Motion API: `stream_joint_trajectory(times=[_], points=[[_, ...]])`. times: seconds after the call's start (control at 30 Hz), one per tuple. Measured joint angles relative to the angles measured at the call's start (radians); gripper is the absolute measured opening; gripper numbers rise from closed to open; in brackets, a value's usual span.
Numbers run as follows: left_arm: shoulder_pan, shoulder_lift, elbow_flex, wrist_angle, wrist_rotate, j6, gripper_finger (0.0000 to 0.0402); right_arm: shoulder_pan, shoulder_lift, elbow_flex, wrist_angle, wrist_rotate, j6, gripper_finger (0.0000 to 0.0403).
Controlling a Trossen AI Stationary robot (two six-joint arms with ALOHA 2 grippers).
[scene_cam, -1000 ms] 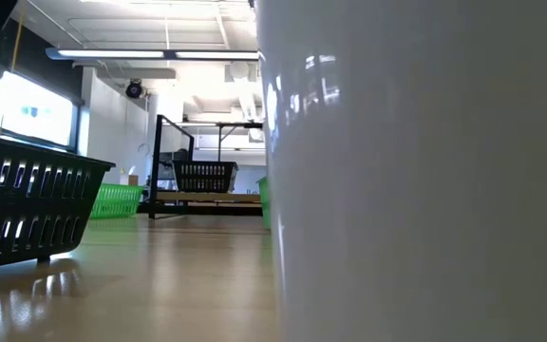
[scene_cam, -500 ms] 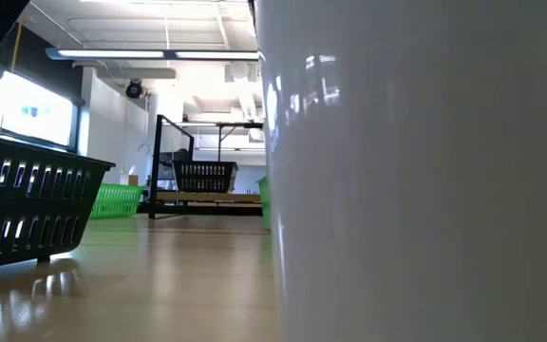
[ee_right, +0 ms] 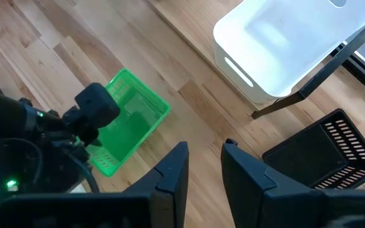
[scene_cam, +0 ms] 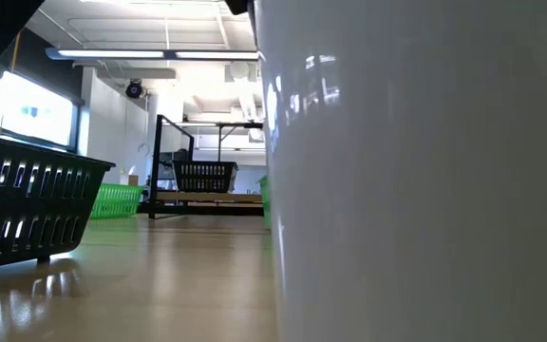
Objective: Stack baskets on shelf by color
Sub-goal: Put the middle green bin on the shelf
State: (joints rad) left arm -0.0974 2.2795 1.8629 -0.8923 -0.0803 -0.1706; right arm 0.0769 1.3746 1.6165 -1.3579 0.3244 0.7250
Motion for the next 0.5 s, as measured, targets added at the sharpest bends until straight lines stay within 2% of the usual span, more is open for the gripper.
stream_joint_trajectory(times=[0.2,0.5], points=[[-0.002,-0.005,0.000,-0.007,0.029,0.019,0.0011,0.000,0.000,0.000,0.000,0.000,0.000,0.0081],[-0.003,-0.054,0.001,-0.091,0.043,0.019,0.0003,0.000,0.000,0.000,0.000,0.001,0.000,0.0081]])
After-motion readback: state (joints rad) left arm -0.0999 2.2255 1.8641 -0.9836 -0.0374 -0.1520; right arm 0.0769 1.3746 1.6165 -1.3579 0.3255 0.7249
